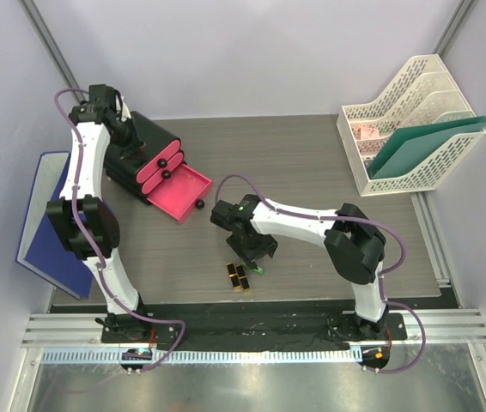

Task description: Organize the makeup

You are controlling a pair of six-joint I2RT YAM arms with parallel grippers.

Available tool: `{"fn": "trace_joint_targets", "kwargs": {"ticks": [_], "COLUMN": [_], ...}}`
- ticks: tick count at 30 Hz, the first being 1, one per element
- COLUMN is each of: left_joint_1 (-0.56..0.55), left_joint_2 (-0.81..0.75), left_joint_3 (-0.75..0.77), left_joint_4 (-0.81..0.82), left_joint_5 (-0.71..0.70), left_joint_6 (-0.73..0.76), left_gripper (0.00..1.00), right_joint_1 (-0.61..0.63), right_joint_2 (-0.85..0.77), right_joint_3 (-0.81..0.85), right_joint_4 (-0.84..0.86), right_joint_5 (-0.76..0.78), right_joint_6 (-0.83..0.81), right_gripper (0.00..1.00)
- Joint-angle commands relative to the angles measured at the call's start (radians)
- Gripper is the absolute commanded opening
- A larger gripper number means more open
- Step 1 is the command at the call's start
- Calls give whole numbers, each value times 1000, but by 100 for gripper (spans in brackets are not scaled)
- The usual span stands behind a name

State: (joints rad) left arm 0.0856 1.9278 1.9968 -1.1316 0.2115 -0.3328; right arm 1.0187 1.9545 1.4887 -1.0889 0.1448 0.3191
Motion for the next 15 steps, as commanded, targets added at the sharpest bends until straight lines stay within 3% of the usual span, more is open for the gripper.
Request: {"fn": "trace_joint_targets", "kwargs": {"ticks": [1, 15], "left_joint_1": [-1, -1], "left_joint_2": [49, 48], "left_joint_3": [-58, -64], "left_joint_4": [-88, -88], "left_joint_5": [-40, -38], "left_joint_6": [26, 28], "left_gripper": [0, 0], "right_joint_1": [14, 52], "right_joint_2": [-32, 67], "right_joint_3": [19, 13], "right_joint_4": [17, 67], "right_joint_5": [-36, -39], "right_joint_6": [-18, -46], "right_gripper": [58, 46]}}
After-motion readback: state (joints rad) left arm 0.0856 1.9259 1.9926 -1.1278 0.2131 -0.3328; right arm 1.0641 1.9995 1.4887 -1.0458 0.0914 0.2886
